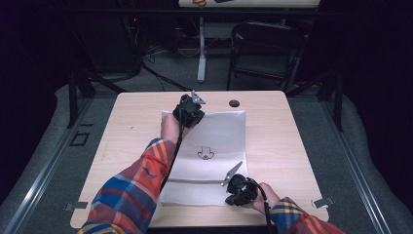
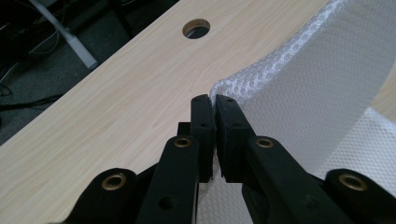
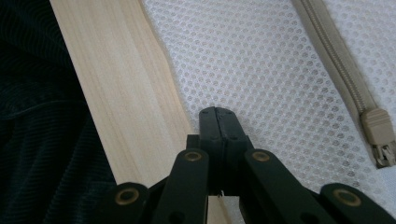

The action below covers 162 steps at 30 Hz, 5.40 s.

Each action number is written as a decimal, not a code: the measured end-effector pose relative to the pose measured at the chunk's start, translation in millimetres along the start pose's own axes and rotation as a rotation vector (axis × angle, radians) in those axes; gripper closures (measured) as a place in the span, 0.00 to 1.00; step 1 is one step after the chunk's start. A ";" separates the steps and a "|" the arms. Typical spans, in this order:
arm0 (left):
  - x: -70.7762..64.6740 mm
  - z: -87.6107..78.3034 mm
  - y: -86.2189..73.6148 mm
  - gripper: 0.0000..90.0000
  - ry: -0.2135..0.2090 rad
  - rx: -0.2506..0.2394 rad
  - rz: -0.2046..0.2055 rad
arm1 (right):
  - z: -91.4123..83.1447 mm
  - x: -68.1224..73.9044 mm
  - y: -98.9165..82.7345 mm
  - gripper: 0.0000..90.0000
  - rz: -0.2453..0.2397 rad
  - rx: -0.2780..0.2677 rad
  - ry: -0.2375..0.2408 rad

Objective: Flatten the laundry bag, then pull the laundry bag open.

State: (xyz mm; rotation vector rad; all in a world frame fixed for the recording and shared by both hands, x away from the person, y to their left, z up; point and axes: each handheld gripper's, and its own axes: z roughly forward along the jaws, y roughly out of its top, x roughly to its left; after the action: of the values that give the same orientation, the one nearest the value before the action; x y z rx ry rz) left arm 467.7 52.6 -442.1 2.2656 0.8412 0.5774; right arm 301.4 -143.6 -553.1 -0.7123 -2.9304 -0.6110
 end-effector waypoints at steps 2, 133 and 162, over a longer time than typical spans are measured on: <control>2.3 3.2 0.7 0.95 0.007 0.006 -0.004 | -0.1 -0.1 0.1 1.00 -0.001 0.002 0.000; -161.8 51.2 -86.1 0.75 -0.541 0.123 0.215 | -20.1 -56.8 -25.8 1.00 0.235 -0.109 -0.171; -161.2 54.2 -89.0 0.91 -0.535 0.088 0.215 | -19.1 -58.0 -26.0 1.00 0.238 -0.118 -0.172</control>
State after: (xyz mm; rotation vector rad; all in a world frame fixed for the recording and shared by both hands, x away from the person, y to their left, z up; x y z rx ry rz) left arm 350.5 -29.8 -569.7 2.4358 0.3651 0.0086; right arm 340.7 -197.1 -553.9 -1.1605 -2.9135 -0.7361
